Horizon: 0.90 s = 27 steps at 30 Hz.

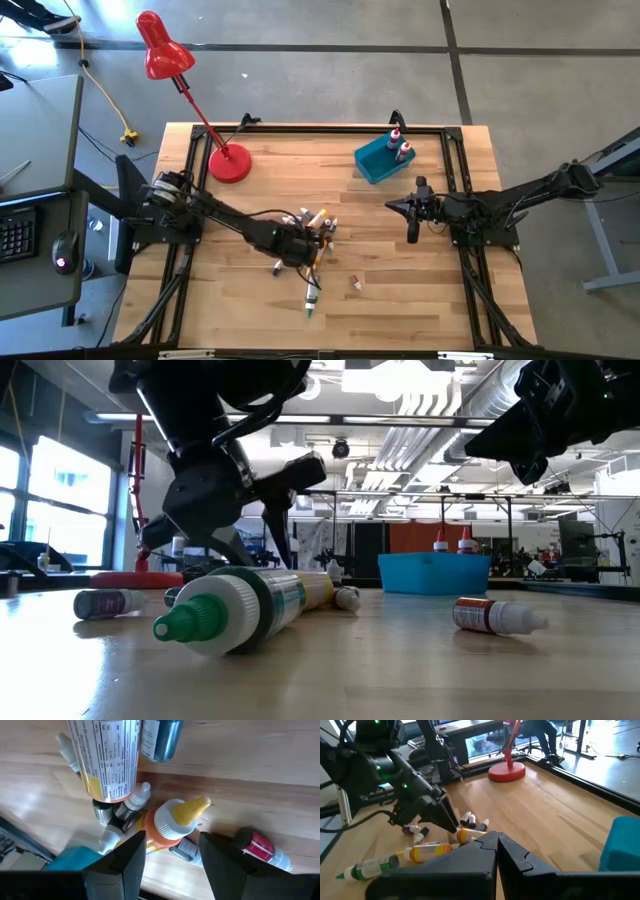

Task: Pick & Place food coloring
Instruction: Put the top yellow food coloring bottle into the blue bin

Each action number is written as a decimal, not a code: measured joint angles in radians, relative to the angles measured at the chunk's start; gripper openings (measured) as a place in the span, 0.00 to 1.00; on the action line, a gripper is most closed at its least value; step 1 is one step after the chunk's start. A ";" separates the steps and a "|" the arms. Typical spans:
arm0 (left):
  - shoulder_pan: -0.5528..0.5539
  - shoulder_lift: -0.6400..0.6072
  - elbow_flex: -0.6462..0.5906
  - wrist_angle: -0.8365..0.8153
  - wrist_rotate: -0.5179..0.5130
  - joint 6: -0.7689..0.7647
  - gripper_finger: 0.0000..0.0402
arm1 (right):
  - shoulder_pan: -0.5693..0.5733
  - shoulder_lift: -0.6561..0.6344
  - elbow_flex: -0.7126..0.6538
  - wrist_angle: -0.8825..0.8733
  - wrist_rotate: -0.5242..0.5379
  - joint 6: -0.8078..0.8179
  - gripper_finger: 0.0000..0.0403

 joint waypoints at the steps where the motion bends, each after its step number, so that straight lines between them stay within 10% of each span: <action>1: 0.005 0.000 0.000 0.001 0.008 0.010 0.44 | 0.000 -0.002 0.000 -0.002 0.000 0.000 0.00; 27: 0.055 0.000 0.000 -0.001 0.167 0.388 0.44 | 0.000 -0.001 0.000 0.003 -0.001 0.002 0.00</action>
